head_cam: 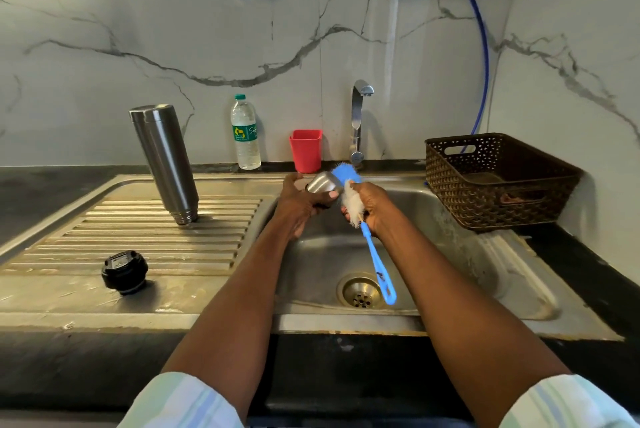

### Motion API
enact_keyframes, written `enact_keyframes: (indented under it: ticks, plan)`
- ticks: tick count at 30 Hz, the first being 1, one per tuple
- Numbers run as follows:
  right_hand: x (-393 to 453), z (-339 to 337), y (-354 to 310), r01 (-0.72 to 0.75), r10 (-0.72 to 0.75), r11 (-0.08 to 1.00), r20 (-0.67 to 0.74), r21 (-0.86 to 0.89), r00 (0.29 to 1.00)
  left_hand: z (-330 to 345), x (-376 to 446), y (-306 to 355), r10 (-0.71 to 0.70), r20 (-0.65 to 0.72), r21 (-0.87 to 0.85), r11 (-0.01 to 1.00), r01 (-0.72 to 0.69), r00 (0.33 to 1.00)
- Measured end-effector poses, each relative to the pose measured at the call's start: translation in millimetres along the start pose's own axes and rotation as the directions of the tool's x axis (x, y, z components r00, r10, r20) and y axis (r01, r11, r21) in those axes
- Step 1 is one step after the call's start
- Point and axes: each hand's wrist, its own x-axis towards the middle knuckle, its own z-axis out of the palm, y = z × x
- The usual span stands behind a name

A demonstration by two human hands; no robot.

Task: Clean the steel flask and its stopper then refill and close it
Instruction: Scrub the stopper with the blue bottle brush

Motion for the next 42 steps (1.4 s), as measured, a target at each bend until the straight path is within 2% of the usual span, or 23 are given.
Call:
enact_keyframes:
  ticks: [6,10,13,16,19,22,25,32,42]
  plan:
    - [-13,17,-2,0.042,-0.037,0.998,0.129,-0.036,0.991,-21,-11,14,0.081,-0.023,0.186,0.980,-0.075,0.996]
    - [-20,25,-3,0.062,-0.058,0.998,0.190,-0.016,0.980,-40,-28,24,0.240,-0.095,0.342,0.919,-0.194,0.966]
    - [-28,39,2,0.065,-0.067,0.998,0.198,0.017,0.978,-72,-41,26,0.307,-0.272,0.444,0.881,-0.164,0.912]
    - [-36,60,11,0.073,-0.081,0.996,0.203,0.048,0.976,-106,-48,29,0.304,-0.444,0.449,0.890,-0.084,0.843]
    - [-45,89,20,0.076,-0.085,0.996,0.197,0.050,0.977,-128,-55,35,0.330,-0.528,0.496,0.868,-0.031,0.783]
    - [-48,116,28,0.106,-0.118,0.991,0.152,0.085,0.981,-135,-64,28,0.385,-0.540,0.563,0.826,-0.018,0.749]
    - [-42,139,42,0.141,-0.141,0.990,0.095,0.013,0.985,-141,-67,19,0.411,-0.541,0.623,0.782,0.022,0.734]
    - [-25,137,48,0.012,-0.016,1.000,0.294,0.013,0.956,-156,-57,14,0.397,-0.535,0.719,0.677,0.156,0.745]
    - [-26,127,56,-0.018,0.026,0.999,0.288,-0.029,0.957,-158,-56,8,0.334,-0.563,0.700,0.679,0.221,0.756]
